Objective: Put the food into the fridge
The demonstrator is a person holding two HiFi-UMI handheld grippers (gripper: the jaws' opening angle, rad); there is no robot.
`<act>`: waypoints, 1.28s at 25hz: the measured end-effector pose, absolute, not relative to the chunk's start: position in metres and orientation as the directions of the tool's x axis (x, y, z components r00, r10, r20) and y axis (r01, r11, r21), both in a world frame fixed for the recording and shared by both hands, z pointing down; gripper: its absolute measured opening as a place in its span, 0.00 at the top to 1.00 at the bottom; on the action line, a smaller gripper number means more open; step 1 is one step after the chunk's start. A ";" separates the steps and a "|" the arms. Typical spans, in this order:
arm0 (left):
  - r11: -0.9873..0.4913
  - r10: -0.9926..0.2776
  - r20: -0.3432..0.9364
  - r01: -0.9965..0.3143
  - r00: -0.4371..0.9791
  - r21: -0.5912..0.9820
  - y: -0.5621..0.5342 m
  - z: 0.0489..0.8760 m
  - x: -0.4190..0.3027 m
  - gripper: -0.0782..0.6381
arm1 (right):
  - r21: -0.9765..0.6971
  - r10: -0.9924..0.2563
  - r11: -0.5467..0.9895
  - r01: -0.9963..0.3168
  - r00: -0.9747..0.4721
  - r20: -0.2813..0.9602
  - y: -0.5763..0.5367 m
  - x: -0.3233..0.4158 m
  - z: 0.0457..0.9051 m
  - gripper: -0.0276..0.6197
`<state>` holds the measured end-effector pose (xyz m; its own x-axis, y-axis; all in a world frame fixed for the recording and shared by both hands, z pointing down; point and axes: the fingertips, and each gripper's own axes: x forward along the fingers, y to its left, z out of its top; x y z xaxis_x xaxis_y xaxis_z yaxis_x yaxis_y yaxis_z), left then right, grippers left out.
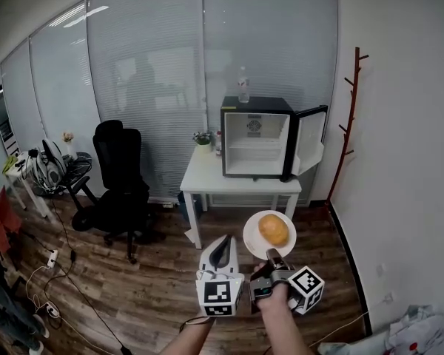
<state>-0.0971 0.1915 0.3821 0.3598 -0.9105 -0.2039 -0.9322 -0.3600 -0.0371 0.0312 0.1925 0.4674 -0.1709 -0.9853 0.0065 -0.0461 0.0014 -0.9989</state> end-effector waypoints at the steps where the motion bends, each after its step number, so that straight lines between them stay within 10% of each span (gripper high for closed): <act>1: -0.359 -0.911 -0.202 -0.933 0.358 -0.035 0.189 0.383 -0.094 0.85 | -0.999 -0.985 0.002 -0.045 -0.175 0.006 0.190 0.034 0.468 0.90; 32: -0.366 -0.910 -0.195 -0.930 0.365 -0.035 0.000 0.389 -0.039 0.85 | -0.998 -0.987 -0.029 -0.061 -0.159 0.038 -0.001 0.100 0.471 0.90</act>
